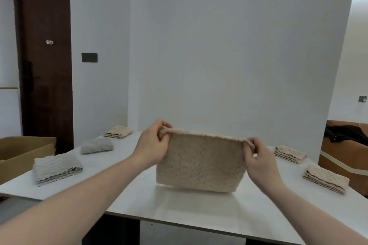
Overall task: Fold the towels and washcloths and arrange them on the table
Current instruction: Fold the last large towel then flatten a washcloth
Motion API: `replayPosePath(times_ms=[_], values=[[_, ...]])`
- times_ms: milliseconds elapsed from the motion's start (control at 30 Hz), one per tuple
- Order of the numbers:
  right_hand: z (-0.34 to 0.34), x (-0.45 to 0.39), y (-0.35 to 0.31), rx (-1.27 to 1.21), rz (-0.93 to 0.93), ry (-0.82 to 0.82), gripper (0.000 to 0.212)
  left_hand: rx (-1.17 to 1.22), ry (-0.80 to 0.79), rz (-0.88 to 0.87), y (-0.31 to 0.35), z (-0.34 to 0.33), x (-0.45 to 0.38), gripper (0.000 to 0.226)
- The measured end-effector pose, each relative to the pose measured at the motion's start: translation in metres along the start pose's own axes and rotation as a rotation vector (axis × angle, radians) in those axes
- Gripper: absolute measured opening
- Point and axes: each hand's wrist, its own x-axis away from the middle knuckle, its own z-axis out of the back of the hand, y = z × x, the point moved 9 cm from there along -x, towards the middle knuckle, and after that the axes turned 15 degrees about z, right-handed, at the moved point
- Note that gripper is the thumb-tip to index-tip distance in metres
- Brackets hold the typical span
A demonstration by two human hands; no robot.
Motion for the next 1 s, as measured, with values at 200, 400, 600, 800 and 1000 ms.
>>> replayPosePath(times_ms=[200, 400, 600, 800, 1000], values=[[0.026, -0.056, -0.028, -0.048, 0.023, 0.116, 0.008, 0.036, 0.062, 0.002, 0.041, 0.03, -0.025, 0.014], [0.01, -0.051, 0.001, 0.028, -0.107, 0.007, 0.025, -0.189, -0.023, 0.137, 0.013, 0.0, -0.039, 0.03], [-0.022, -0.017, 0.061, 0.145, -0.251, -0.169, 0.033, -0.393, -0.111, 0.313, -0.044, -0.043, -0.039, 0.029], [-0.055, -0.012, 0.103, 0.138, -0.315, -0.193, 0.028, -0.291, -0.158, 0.458, -0.09, -0.082, -0.051, 0.032], [-0.08, -0.023, 0.13, 0.087, -0.345, -0.138, 0.018, -0.043, -0.162, 0.556, -0.116, -0.107, -0.07, 0.017]])
